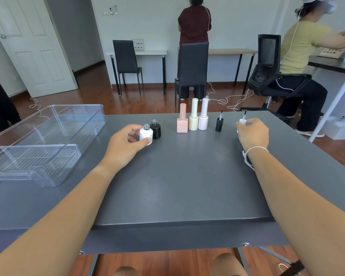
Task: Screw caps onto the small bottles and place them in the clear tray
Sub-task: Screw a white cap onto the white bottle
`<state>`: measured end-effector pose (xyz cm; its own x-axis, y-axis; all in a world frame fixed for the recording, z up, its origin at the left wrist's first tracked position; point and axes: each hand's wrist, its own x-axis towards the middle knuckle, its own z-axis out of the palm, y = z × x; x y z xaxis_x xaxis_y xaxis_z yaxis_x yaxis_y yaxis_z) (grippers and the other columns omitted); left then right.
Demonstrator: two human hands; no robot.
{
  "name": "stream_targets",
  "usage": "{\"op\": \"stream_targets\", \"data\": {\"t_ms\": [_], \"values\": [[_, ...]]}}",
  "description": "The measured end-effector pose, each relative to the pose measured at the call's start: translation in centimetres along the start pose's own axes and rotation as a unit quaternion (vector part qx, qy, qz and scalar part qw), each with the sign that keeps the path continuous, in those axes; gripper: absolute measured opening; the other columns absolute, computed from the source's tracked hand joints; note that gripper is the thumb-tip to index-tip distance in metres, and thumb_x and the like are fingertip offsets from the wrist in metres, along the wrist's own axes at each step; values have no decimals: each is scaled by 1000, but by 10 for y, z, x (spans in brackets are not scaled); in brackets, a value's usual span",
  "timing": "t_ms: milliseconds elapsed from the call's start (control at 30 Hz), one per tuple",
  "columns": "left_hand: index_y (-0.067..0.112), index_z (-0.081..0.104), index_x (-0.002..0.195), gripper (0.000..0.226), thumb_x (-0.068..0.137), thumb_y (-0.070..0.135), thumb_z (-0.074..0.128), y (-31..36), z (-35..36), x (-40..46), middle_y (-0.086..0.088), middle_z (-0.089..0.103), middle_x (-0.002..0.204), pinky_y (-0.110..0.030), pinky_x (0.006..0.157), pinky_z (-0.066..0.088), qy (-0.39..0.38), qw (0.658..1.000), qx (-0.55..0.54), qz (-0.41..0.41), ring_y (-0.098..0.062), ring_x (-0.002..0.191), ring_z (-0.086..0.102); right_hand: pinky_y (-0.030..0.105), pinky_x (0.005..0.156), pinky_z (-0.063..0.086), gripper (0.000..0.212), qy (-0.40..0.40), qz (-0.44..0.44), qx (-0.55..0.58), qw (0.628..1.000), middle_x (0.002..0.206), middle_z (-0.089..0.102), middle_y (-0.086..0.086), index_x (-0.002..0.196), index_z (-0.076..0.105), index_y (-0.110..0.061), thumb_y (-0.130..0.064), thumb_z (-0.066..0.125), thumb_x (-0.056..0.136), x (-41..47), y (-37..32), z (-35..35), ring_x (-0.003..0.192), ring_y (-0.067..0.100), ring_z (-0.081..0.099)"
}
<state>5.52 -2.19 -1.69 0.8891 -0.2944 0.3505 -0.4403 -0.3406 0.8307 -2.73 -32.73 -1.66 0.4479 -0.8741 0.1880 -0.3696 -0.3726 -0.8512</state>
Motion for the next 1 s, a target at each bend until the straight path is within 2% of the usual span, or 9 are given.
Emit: {"op": "stream_targets", "data": {"t_ms": [100, 233, 367, 467, 600, 700, 800, 900, 1000], "values": [[45, 56, 85, 27, 75, 26, 72, 0, 0, 0, 20, 60, 87, -17, 62, 40, -2, 1000, -2, -2, -8, 72, 52, 32, 74, 43, 29, 6, -2, -3, 1000, 105, 65, 13, 104, 61, -9, -29, 48, 89, 1, 1, 0, 88, 32, 59], [46, 56, 85, 27, 75, 27, 72, 1, 0, 0, 19, 60, 88, -18, 63, 41, -2, 1000, -4, 1, -9, 74, 53, 31, 70, 42, 28, 25, -3, 16, 1000, 104, 65, 12, 105, 58, -10, -31, 49, 89, -6, -2, -2, 81, 26, 54], [47, 56, 85, 27, 74, 28, 72, 0, -1, -1, 21, 60, 89, -16, 64, 39, -2, 1000, -1, 9, -10, 77, 54, 29, 73, 39, 18, 26, -122, 78, 989, 100, 56, 2, 94, 56, -16, -31, 55, 83, -28, -18, -4, 84, 15, 48], [45, 56, 87, 28, 74, 27, 73, 0, 0, -3, 18, 60, 94, -12, 67, 39, -5, 1000, 5, 24, -9, 82, 54, 22, 64, 37, 9, -48, -215, 123, 968, 89, 57, -3, 84, 54, -23, -28, 60, 81, -58, -34, 4, 74, 13, 49], [42, 54, 84, 30, 73, 21, 73, 2, 0, -5, 20, 61, 99, 3, 68, 34, -6, 999, 2, 46, 10, 86, 53, 1, 61, 38, 14, -204, -280, 157, 925, 75, 60, -16, 78, 52, -29, -24, 65, 80, -95, -48, 20, 70, -3, 57], [39, 52, 86, 32, 72, 19, 73, 1, 1, -6, 21, 62, 96, 2, 72, 35, -12, 999, -2, 51, 10, 92, 54, 3, 65, 39, 11, -279, -317, 143, 895, 77, 60, -12, 83, 55, -26, -24, 65, 81, -105, -48, 30, 67, 0, 54], [36, 52, 89, 31, 72, 20, 73, 0, 2, -5, 21, 61, 96, -3, 70, 40, -24, 998, 11, 65, 7, 91, 54, 3, 66, 39, 8, -300, -345, 132, 880, 81, 60, -15, 87, 58, -29, -25, 64, 83, -105, -45, 35, 68, -3, 51], [35, 52, 90, 31, 71, 22, 73, 0, 3, -6, 21, 61, 94, -4, 65, 38, -27, 996, 24, 85, 5, 87, 53, 3, 70, 39, 13, -283, -367, 138, 876, 89, 57, -26, 96, 65, -25, -23, 64, 84, -102, -45, 37, 82, -2, 52], [35, 53, 90, 31, 71, 21, 73, 0, 3, -6, 17, 61, 95, -4, 64, 37, -30, 994, 32, 103, 2, 82, 52, 6, 70, 39, 15, -267, -374, 139, 877, 92, 56, -21, 99, 66, -23, -23, 64, 84, -100, -44, 38, 85, 2, 52]]}}
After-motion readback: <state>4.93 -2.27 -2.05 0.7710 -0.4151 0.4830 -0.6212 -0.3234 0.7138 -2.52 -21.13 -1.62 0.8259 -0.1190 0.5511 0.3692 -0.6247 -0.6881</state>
